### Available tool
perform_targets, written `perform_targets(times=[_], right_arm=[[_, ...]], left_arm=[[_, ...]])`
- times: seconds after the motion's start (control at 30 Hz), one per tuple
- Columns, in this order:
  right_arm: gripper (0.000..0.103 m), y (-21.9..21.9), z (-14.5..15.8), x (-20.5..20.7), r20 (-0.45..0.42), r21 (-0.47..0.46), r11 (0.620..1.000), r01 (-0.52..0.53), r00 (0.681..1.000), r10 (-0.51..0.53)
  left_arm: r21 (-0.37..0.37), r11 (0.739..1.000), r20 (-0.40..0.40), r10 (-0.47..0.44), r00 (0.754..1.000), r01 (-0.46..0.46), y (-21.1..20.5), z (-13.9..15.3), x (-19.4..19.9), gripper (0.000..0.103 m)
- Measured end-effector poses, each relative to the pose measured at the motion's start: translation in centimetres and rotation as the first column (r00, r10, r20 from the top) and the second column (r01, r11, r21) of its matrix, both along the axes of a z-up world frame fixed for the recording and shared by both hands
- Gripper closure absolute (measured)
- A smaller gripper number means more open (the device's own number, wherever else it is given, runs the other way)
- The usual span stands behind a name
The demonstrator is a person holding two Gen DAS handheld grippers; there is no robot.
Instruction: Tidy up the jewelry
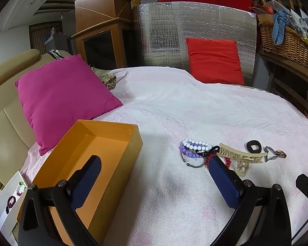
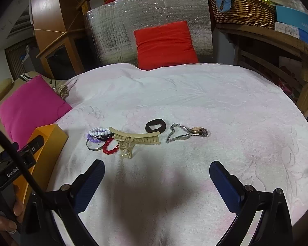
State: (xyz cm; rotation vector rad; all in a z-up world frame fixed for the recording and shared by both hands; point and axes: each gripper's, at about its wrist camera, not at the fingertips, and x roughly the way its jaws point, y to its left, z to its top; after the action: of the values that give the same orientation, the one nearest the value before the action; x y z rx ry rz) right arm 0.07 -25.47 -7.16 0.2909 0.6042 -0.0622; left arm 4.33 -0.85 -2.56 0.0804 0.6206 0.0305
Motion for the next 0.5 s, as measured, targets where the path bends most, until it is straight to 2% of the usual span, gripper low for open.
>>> perform_targets(times=[0.5], right_arm=[[0.0, 0.45, -0.01, 0.02, -0.003, 0.004, 1.0, -0.013, 1.0, 0.013]], left_arm=[[-0.002, 1.0, -0.007, 0.003, 1.0, -0.003, 0.41, 0.07, 0.21, 0.0]])
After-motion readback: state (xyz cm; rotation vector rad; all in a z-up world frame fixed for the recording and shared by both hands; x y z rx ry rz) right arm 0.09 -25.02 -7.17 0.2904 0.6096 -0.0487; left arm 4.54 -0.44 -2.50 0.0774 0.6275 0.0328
